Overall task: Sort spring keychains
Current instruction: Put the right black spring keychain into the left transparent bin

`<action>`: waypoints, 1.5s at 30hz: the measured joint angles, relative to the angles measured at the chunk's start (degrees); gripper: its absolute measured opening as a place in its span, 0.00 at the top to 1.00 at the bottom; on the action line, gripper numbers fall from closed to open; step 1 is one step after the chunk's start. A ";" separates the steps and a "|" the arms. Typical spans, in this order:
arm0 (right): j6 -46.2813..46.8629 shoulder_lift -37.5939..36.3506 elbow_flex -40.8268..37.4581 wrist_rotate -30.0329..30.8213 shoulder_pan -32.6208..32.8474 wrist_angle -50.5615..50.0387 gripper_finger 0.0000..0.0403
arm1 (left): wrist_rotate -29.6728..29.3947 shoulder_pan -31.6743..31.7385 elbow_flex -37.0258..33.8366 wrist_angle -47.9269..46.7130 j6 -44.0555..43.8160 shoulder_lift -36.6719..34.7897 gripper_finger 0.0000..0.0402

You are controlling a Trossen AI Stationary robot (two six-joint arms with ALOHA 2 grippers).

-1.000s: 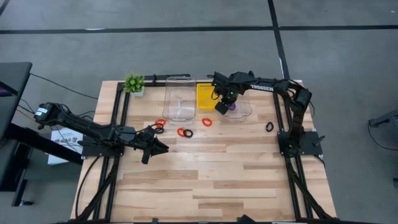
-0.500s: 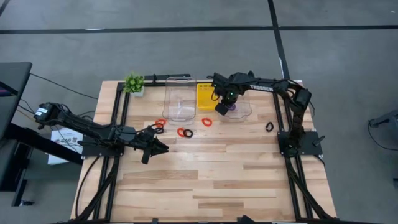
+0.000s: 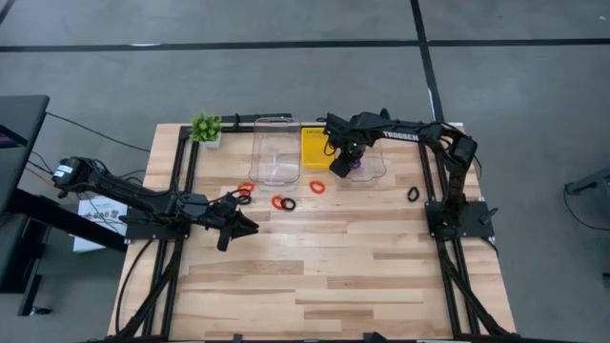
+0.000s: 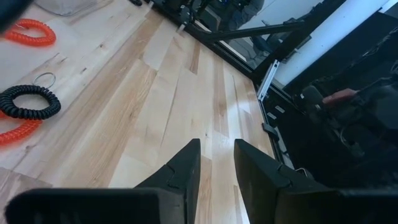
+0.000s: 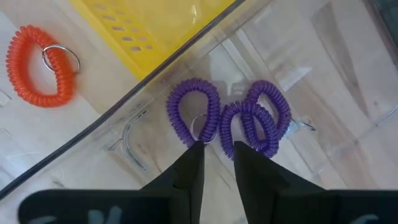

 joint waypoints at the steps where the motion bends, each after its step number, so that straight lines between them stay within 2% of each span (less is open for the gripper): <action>1: 0.00 0.00 0.00 0.00 0.07 -0.19 0.81 | 0.00 0.00 0.00 0.00 0.02 0.00 0.76; 11: 0.00 -0.18 0.00 0.02 0.75 -0.53 0.81 | 0.00 0.00 0.00 0.00 0.04 0.00 0.76; 18: -0.54 -3.45 -0.02 1.49 1.03 -3.75 0.81 | -0.01 0.00 0.00 0.00 0.01 0.00 0.76; 23: -1.51 -9.62 0.00 2.52 0.97 -5.28 0.81 | -0.46 0.00 0.00 0.00 -0.02 0.00 0.76; 28: -1.53 -17.90 0.00 6.72 0.87 -7.37 0.81 | -1.22 0.00 0.00 0.02 -0.02 0.00 0.76; 37: -0.78 -32.00 0.00 11.19 -0.33 -16.21 0.81 | -1.53 0.02 0.00 0.00 -0.02 0.00 0.76; 45: 7.32 -40.78 0.00 12.80 -5.03 -22.55 0.81 | -1.52 0.02 0.00 0.00 -0.01 0.00 0.76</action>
